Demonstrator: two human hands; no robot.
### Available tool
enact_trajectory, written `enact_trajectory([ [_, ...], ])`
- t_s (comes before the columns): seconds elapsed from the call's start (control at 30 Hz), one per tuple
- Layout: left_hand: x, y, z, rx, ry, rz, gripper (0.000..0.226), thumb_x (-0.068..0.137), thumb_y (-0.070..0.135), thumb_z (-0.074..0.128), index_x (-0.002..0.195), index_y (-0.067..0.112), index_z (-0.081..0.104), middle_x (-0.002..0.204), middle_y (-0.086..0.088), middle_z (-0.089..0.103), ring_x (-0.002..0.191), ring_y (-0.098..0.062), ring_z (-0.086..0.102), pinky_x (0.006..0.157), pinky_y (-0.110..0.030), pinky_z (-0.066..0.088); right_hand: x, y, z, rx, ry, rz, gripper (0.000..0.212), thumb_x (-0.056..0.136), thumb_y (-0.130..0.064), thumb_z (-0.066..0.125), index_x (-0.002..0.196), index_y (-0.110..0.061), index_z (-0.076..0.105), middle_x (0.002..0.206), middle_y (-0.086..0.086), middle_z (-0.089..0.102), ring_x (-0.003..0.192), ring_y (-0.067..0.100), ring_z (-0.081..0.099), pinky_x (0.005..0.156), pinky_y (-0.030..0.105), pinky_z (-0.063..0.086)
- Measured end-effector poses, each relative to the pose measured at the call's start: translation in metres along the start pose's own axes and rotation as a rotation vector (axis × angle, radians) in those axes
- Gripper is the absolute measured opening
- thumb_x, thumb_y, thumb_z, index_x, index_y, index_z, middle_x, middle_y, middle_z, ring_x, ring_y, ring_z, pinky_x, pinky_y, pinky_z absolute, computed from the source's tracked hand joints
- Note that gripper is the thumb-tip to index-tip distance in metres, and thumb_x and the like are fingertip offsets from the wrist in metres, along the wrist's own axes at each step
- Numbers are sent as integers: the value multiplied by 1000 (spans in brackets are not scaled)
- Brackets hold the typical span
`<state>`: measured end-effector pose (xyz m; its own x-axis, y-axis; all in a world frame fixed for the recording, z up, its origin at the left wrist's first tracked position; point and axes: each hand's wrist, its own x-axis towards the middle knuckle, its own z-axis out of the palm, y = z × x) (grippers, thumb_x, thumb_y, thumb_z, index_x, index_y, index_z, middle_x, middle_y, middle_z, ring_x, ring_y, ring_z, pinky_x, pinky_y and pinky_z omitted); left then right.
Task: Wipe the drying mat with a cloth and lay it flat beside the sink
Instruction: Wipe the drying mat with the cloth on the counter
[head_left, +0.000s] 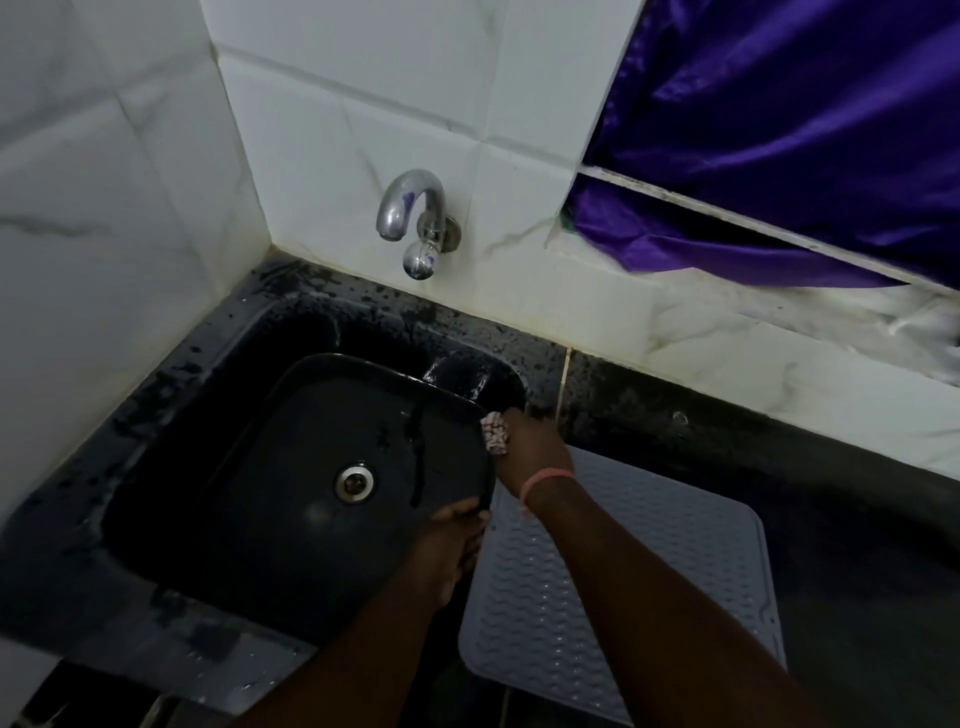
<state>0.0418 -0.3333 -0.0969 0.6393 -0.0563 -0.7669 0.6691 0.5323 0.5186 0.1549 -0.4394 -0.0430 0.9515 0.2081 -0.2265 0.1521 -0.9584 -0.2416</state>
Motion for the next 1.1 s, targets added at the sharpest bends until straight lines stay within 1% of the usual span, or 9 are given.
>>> enact_trajectory([
  [0.07,6,-3,3,12,22,-4,22,93,7,66,115,9,65,107,-15,73,86,-24,68,63,-28,56,-4,-12,-2,76,-134,-103,25,89,-27,62,109,-10,63,102,16,69,98,35,62,81,35,54],
  [0.13,15,-9,3,3,29,-17,26,91,5,67,116,1,67,109,-19,72,91,-29,69,66,-31,57,-5,-18,-13,290,-139,-44,13,89,-23,65,88,-11,68,86,9,70,82,24,65,75,29,50],
  [0.2,17,-11,2,-28,26,-46,32,87,6,72,117,-2,67,107,-21,71,95,-33,68,78,-38,58,0,-12,-24,562,25,138,7,86,-17,66,80,-14,63,77,0,61,72,16,58,73,26,43],
  [0.27,21,-13,1,-63,4,-66,33,86,6,73,117,-4,66,105,-20,70,96,-32,66,86,-40,55,4,4,-32,664,173,277,16,88,-19,68,102,-13,65,94,2,62,87,19,58,81,24,41],
  [0.33,25,-13,1,-90,-11,-84,27,87,5,73,112,-2,68,104,-18,69,94,-29,64,87,-38,54,2,20,-33,524,211,269,26,90,-23,67,113,-11,66,108,10,68,99,26,63,84,25,43],
  [0.47,25,-22,-2,-124,-9,-120,37,85,11,77,118,-2,66,115,-17,69,101,-28,65,84,-36,56,-5,20,-9,121,88,-13,22,93,-22,60,113,-13,61,105,16,70,100,38,62,81,36,49],
  [0.6,19,-28,-7,-128,4,-111,30,87,7,73,116,0,67,102,-13,72,93,-26,67,72,-32,54,-11,-2,5,-209,25,-130,38,84,-14,64,120,-10,53,105,16,65,108,38,52,77,39,49],
  [0.93,14,-29,-8,47,1,-51,11,96,9,62,101,4,70,91,-8,70,78,-18,65,53,-22,54,-76,-19,12,65,-62,-34,21,90,-21,56,108,-11,60,98,10,69,93,28,66,83,35,55],
  [1.1,10,-33,-20,27,24,-135,28,106,12,42,90,8,65,79,-7,71,69,-17,67,52,-21,55,-127,-20,20,-187,-75,-235,32,87,-16,57,119,-11,57,109,11,66,108,32,56,87,38,47],
])
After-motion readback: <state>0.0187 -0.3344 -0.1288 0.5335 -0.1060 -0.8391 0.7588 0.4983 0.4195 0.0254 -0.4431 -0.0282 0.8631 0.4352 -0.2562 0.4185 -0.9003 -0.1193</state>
